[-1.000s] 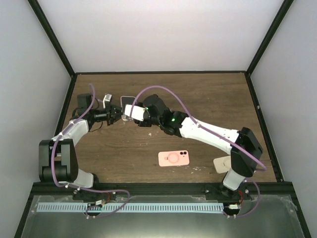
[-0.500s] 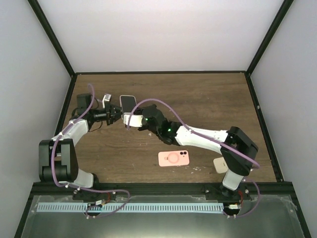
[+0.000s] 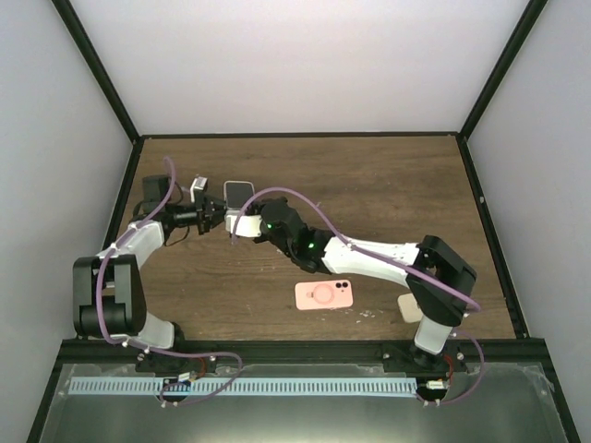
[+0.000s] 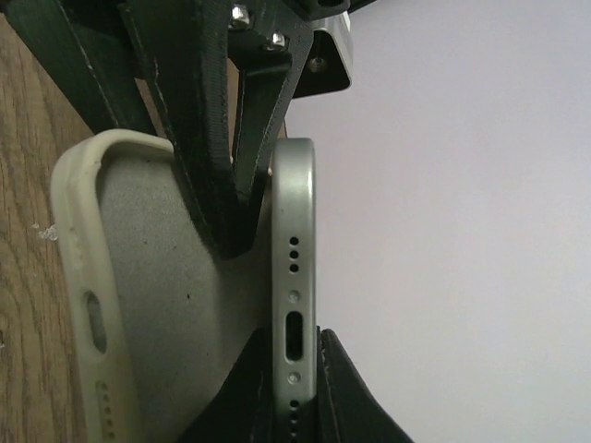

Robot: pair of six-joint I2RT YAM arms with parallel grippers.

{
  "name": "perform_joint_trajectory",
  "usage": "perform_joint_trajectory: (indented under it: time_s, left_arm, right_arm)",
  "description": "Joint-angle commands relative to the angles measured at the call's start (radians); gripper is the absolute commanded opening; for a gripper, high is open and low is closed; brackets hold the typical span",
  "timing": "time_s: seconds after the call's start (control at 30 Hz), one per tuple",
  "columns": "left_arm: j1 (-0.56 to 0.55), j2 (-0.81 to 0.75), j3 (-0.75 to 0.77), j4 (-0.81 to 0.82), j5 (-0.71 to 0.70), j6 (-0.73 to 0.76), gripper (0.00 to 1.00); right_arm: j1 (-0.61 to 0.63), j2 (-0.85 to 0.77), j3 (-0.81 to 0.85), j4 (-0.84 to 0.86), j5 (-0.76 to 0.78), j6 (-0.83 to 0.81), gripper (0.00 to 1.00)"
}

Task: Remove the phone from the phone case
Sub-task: Remove the phone case from the phone, then place the phone case at the center of the board.

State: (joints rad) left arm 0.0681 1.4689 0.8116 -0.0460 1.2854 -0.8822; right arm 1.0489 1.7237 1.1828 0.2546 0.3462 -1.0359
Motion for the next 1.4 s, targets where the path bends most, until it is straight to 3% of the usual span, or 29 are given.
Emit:
perform_joint_trajectory:
  time_s: [0.0,0.27,0.77,0.97,1.13,1.37]
  left_arm:
    - [0.054,0.031,0.032,0.028,-0.03,0.012,0.0]
    - [0.108,0.037,0.012,0.044,-0.059,-0.001,0.0]
    - [0.128,0.037,0.027,-0.065,-0.16,0.118,0.0]
    - [0.128,0.02,0.114,-0.27,-0.317,0.42,0.0]
    - [0.13,0.126,0.332,-0.568,-0.402,0.823,0.0]
    - [0.134,0.349,0.519,-0.734,-0.531,1.05,0.0]
  right_arm:
    - [0.058,-0.006,0.055,-0.004,0.009,0.005,0.01]
    - [0.116,0.0,0.082,-0.052,0.032,0.025,0.01]
    - [0.132,-0.01,0.235,-0.188,0.057,0.069,0.01]
    - [0.102,-0.026,0.245,-0.224,0.041,0.092,0.01]
    - [0.056,-0.049,0.225,-0.251,0.016,0.116,0.01]
    - [0.02,-0.057,0.232,-0.302,-0.019,0.177,0.01]
